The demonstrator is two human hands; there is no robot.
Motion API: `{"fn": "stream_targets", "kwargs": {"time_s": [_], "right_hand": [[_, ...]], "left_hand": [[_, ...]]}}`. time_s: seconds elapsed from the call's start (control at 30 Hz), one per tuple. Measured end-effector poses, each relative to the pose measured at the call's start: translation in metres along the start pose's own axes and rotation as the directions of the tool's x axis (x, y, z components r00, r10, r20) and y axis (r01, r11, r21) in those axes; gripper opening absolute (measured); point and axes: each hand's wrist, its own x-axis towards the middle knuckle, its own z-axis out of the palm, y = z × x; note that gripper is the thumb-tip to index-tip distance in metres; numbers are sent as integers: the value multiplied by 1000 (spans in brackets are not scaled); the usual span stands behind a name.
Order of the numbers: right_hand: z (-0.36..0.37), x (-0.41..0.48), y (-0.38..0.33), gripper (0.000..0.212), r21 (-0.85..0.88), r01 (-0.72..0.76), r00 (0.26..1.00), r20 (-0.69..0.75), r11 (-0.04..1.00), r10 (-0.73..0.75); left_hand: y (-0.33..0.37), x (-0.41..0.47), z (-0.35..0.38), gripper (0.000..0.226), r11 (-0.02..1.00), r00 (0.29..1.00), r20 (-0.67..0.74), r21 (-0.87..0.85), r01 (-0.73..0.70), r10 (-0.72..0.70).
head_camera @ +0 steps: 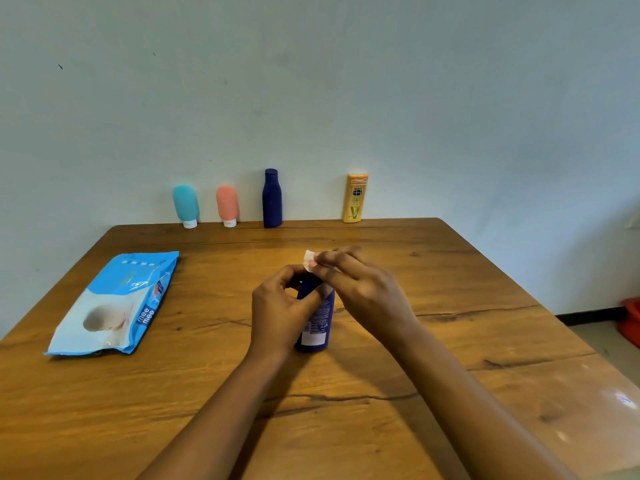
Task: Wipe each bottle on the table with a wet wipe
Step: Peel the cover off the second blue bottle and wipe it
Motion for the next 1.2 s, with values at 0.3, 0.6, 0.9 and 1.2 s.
{"fn": "stream_targets", "kwargs": {"time_s": [0.3,0.6,0.9,1.2], "right_hand": [[-28,2,2,25,326,-307,926,-115,894,360],[-59,28,19,27,75,-340,930,171,937,324],[-68,13,0,34,-46,20,901,433,999,2],[-82,-10,40,24,-16,-478,744,524,878,414]], "left_hand": [[1,-6,1,31,999,999,-44,-38,0,-1],[3,-22,5,43,992,993,-32,55,-109,111],[7,-23,24,37,958,969,-42,166,-232,242],[3,-32,33,41,930,944,12,167,-327,329]]}}
